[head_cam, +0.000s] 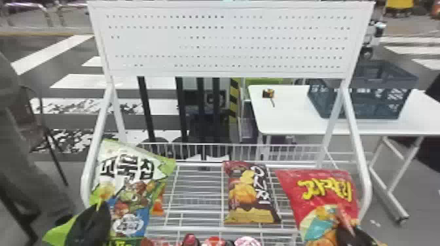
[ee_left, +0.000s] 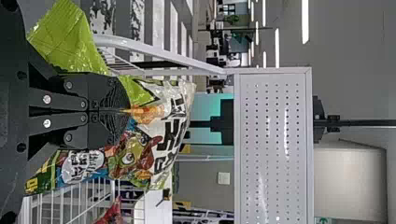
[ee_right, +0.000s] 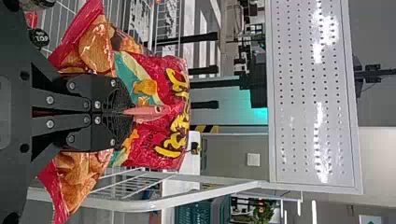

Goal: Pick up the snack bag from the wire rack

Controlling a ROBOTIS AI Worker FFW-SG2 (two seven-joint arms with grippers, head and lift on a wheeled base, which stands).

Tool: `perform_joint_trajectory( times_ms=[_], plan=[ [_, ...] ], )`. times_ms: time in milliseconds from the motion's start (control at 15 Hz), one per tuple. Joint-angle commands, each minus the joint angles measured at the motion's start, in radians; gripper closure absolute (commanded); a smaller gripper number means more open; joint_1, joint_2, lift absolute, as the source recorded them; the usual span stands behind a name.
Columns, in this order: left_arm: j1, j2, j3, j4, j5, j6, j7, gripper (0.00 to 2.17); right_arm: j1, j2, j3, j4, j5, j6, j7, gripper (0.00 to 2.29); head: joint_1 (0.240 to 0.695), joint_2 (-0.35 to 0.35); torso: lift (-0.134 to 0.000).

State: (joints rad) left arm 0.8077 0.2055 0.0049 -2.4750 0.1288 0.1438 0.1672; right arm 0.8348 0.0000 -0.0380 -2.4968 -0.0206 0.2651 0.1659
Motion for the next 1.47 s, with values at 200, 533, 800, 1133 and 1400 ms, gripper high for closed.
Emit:
perform_joint_trajectory(
  times_ms=[200, 533, 800, 1133, 1400],
  plan=[
    [0.014, 0.0, -0.002, -0.01, -0.008, -0.003, 0.0, 1.64, 0.043, 0.001, -0.006, -0.02, -0.012, -0.03, 0.0, 2.11, 0.499, 0.0, 0.0],
    [0.027, 0.0, -0.002, -0.022, -0.014, -0.006, 0.0, 1.64, 0.049, 0.001, -0.006, -0.022, -0.012, -0.045, 0.001, 2.11, 0.499, 0.0, 0.0],
    [0.033, 0.0, -0.002, -0.025, -0.017, -0.009, 0.002, 1.64, 0.055, 0.001, -0.006, -0.025, -0.013, -0.051, 0.003, 2.11, 0.499, 0.0, 0.0],
    [0.036, 0.0, -0.002, -0.03, -0.018, -0.009, 0.002, 1.64, 0.061, 0.001, -0.006, -0.027, -0.021, -0.066, 0.004, 2.11, 0.499, 0.0, 0.0],
    [0.036, 0.0, -0.002, -0.03, -0.018, -0.009, 0.002, 1.64, 0.063, 0.001, -0.006, -0.027, -0.021, -0.072, 0.004, 2.11, 0.499, 0.0, 0.0]
  ],
)
